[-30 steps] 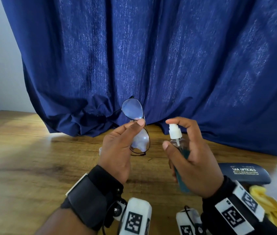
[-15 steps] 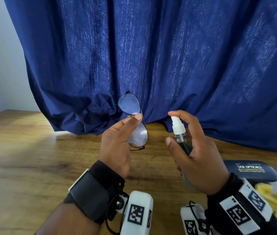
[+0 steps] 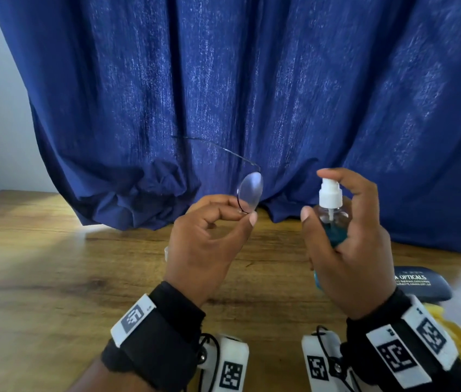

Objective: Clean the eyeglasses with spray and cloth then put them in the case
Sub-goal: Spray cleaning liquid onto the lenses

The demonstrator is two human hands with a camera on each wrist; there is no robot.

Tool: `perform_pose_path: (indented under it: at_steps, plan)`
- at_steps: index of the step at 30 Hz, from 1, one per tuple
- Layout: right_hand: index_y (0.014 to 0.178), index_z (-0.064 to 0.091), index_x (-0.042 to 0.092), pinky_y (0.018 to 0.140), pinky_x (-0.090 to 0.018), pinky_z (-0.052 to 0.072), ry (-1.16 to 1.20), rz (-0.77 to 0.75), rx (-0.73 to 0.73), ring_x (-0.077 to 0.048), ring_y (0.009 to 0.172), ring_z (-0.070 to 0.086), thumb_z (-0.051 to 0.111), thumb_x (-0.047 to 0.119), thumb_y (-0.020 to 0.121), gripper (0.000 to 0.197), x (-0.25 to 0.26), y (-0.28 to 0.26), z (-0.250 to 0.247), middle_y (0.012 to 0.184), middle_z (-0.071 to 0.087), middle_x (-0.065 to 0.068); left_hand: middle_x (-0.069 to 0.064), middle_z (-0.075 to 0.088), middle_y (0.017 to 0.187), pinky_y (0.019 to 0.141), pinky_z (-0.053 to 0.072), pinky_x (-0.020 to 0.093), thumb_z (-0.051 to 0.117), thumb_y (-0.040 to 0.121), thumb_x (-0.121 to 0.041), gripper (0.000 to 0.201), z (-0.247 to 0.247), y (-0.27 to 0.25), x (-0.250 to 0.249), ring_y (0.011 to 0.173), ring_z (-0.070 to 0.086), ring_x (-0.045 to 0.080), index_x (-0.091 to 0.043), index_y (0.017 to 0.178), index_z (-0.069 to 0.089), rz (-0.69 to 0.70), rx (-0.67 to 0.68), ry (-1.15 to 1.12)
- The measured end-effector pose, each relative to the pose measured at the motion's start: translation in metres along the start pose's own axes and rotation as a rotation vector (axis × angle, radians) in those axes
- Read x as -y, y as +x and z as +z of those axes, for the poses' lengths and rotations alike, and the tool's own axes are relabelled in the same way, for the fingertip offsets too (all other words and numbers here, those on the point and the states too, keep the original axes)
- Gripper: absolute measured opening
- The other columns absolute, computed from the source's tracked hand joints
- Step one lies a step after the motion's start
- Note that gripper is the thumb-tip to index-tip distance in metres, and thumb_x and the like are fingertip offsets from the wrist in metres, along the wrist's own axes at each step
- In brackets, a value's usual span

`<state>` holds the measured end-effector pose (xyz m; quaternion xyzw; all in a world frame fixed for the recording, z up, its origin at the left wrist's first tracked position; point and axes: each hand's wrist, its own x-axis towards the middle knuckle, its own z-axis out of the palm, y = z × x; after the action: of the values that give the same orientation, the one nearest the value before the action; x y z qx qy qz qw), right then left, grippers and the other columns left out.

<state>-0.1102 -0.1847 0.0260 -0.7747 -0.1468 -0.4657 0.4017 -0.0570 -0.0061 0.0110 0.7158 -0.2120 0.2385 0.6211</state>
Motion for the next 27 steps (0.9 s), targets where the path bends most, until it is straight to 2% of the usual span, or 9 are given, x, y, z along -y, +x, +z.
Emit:
perform_pose_path:
  at_steps: [4, 7, 9, 12, 14, 17, 20, 23, 27]
  plan:
    - [0.141, 0.040, 0.032, 0.043, -0.043, 0.048, 0.063, 0.069, -0.060, -0.028, 0.044, 0.057, 0.061, 0.014, 0.098, 0.052, -0.004, 0.004, -0.005, 0.058, 0.057, -0.012, -0.028, 0.067, 0.103, 0.098, 0.045, 0.038, 0.082, 0.085, -0.032, 0.006, -0.010, 0.006, 0.002, 0.108, 0.058, 0.006, -0.037, 0.084, 0.078, 0.356, -0.023, 0.444]
    - [0.142, 0.042, 0.030, 0.041, -0.045, 0.051, 0.258, 0.179, -0.053, -0.032, 0.041, 0.055, 0.062, 0.016, 0.098, 0.050, -0.007, 0.008, -0.010, 0.056, 0.056, -0.014, -0.022, 0.068, 0.110, 0.099, 0.030, 0.040, 0.081, 0.085, -0.034, 0.004, -0.022, 0.014, 0.002, 0.109, 0.055, 0.014, -0.038, 0.084, 0.082, 0.592, -0.123, 0.628]
    - [0.139, 0.046, 0.031, 0.037, -0.051, 0.050, 0.418, 0.250, 0.010, -0.032, 0.041, 0.054, 0.067, 0.029, 0.093, 0.051, -0.009, 0.010, -0.011, 0.067, 0.058, -0.015, -0.017, 0.070, 0.113, 0.099, 0.031, 0.045, 0.082, 0.087, -0.033, 0.007, -0.028, 0.017, 0.003, 0.110, 0.055, 0.018, -0.038, 0.082, 0.083, 0.652, -0.183, 0.683]
    - [0.134, 0.050, 0.032, 0.042, -0.047, 0.055, 0.428, 0.237, 0.199, -0.032, 0.046, 0.057, 0.083, 0.050, 0.074, 0.071, -0.011, 0.010, -0.011, 0.096, 0.066, -0.006, -0.016, 0.070, 0.115, 0.097, 0.033, 0.051, 0.082, 0.088, -0.034, 0.009, -0.029, 0.018, 0.004, 0.110, 0.056, 0.022, -0.039, 0.080, 0.083, 0.646, -0.197, 0.699]
    - [0.131, 0.052, 0.032, 0.055, -0.043, 0.059, 0.311, 0.170, 0.261, -0.027, 0.055, 0.061, 0.088, 0.047, 0.066, 0.077, -0.010, 0.008, -0.008, 0.105, 0.067, 0.001, -0.017, 0.070, 0.115, 0.096, 0.032, 0.051, 0.080, 0.088, -0.037, 0.009, -0.027, 0.016, 0.002, 0.110, 0.056, 0.022, -0.040, 0.081, 0.082, 0.620, -0.183, 0.697]
    - [0.127, 0.055, 0.033, 0.074, -0.032, 0.059, 0.173, 0.074, 0.241, -0.020, 0.073, 0.066, 0.087, 0.041, 0.073, 0.064, -0.011, 0.003, -0.003, 0.099, 0.069, 0.004, -0.018, 0.070, 0.115, 0.096, 0.031, 0.050, 0.078, 0.088, -0.039, 0.008, -0.023, 0.013, 0.000, 0.110, 0.056, 0.020, -0.041, 0.081, 0.082, 0.567, -0.140, 0.693]
    - [0.126, 0.057, 0.024, 0.071, -0.032, 0.059, 0.153, 0.040, 0.176, -0.019, 0.074, 0.069, 0.085, 0.032, 0.081, 0.053, -0.011, 0.000, 0.000, 0.087, 0.069, 0.001, -0.019, 0.070, 0.116, 0.095, 0.033, 0.048, 0.074, 0.087, -0.043, 0.009, -0.020, 0.011, 0.000, 0.110, 0.054, 0.017, -0.041, 0.083, 0.082, 0.538, -0.078, 0.694]
    - [0.122, 0.059, 0.021, 0.071, -0.012, 0.051, 0.107, 0.051, 0.065, -0.009, 0.072, 0.066, 0.084, 0.015, 0.082, 0.048, -0.012, 0.001, -0.001, 0.083, 0.066, 0.005, -0.021, 0.066, 0.120, 0.097, 0.032, 0.039, 0.075, 0.083, -0.048, 0.009, -0.019, 0.010, 0.000, 0.114, 0.052, 0.014, -0.043, 0.090, 0.079, 0.490, 0.023, 0.665]
    - [0.124, 0.059, 0.024, 0.071, -0.027, 0.058, 0.119, 0.118, -0.050, -0.016, 0.069, 0.068, 0.081, 0.009, 0.085, 0.048, -0.024, 0.010, -0.012, 0.081, 0.067, 0.003, -0.017, 0.070, 0.104, 0.089, 0.048, 0.029, 0.072, 0.083, -0.057, 0.028, -0.027, 0.013, -0.002, 0.099, 0.061, 0.005, -0.030, 0.088, 0.081, 0.492, 0.110, 0.409]
